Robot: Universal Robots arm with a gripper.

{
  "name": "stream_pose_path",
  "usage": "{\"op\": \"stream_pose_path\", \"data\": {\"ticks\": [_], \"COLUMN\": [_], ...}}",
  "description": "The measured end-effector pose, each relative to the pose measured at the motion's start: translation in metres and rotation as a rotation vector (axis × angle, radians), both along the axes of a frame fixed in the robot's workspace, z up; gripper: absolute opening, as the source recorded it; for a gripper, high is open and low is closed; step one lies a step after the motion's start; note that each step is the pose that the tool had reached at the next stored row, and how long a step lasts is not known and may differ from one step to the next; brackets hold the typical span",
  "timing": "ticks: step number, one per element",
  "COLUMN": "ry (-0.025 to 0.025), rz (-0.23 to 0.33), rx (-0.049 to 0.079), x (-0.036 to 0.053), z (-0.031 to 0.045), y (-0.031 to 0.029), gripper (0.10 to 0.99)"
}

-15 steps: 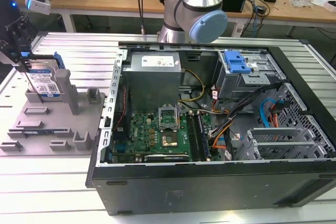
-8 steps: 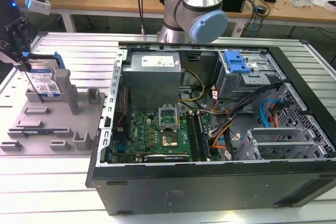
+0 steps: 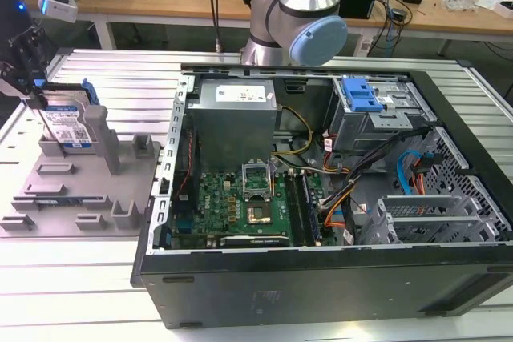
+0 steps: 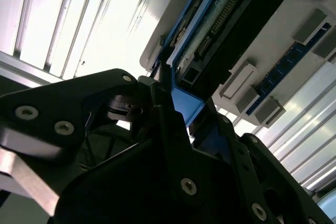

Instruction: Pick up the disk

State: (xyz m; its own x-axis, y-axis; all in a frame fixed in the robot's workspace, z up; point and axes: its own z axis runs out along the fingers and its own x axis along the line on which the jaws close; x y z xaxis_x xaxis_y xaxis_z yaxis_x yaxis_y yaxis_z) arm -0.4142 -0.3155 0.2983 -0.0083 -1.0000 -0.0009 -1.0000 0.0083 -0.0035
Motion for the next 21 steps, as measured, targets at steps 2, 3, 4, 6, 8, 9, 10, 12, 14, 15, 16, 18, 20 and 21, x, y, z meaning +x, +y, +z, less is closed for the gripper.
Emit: {"op": "stream_pose_path", "data": {"ticks": [2, 3, 4, 6, 8, 9, 10, 12, 14, 15, 16, 18, 20, 21], "ry": [-0.0001, 0.0000, 0.0000, -0.0001, 0.0000, -0.0001, -0.0001, 0.0000, -0.0001, 0.0000, -0.0001, 0.0000, 0.0000, -0.0001], "rz": [0.000, 0.000, 0.000, 0.000, 0.000, 0.000, 0.000, 0.000, 0.000, 0.000, 0.000, 0.000, 0.000, 0.000], "rx": [0.000, 0.000, 0.000, 0.000, 0.000, 0.000, 0.000, 0.000, 0.000, 0.000, 0.000, 0.000, 0.000, 0.000], "x": [0.0000, -0.0001, 0.0000, 0.0000, 0.0000, 0.0000, 0.0000, 0.0000, 0.0000, 0.0000, 0.0000, 0.0000, 0.0000, 0.0000], "z": [0.0005, 0.0012, 0.0021, 0.0047, 0.0090, 0.0145, 0.0191, 0.0352, 0.0467, 0.0523, 0.0589, 0.0689, 0.0784, 0.0870], "y": [0.0000, 0.0000, 0.0000, 0.0000, 0.0000, 0.0000, 0.0000, 0.0000, 0.0000, 0.0000, 0.0000, 0.0000, 0.0000, 0.0000], "gripper": [0.369, 0.369, 0.369, 0.369, 0.369, 0.369, 0.369, 0.369, 0.369, 0.369, 0.369, 0.369, 0.369, 0.369]}}
